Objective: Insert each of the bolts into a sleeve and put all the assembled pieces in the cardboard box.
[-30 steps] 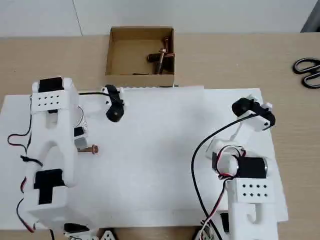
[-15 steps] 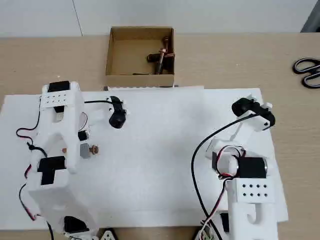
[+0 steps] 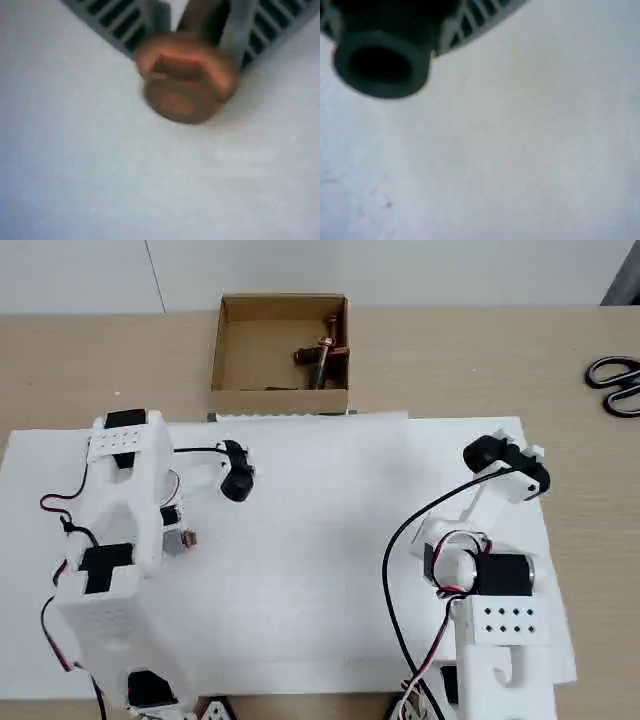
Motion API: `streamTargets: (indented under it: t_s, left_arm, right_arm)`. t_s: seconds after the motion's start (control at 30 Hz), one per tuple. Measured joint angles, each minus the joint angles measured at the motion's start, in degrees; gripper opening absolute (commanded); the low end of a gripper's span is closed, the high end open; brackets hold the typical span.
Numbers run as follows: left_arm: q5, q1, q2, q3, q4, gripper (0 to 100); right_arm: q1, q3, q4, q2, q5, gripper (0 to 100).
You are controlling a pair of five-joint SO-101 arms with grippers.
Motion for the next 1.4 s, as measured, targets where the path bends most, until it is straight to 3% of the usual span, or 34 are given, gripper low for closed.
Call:
streamTargets:
  t_s: [0.37,0.57,0.8,1.13,1.23,1.4]
  left_arm:
    - [0.79,0.88,1.14,-10.11,4.40,0]
    - [6.07,2.90,-11.34,-11.34,4.40,0]
    - [20.57,7.74,-26.46,-10.90,4.48,0]
    - [53.19,15.21,-48.62,4.66,4.40,0]
    - [60.13,17.23,-56.44,13.01,0.97,0]
    - [71.91,19.87,-72.09,30.15,-11.43,0]
  right_arm:
    - [0.00,-1.85,0.00,0.00,0.00,0.2]
    - [-4.48,-8.26,2.64,0.00,0.00,0.2]
    - [-10.29,-13.19,8.70,-0.18,1.32,0.2]
    - [-12.48,-18.11,14.77,-1.67,5.89,0.2]
    - [-12.57,-18.02,14.59,-5.54,9.05,0.2]
    - [-12.22,-8.88,8.26,-14.77,15.56,0.2]
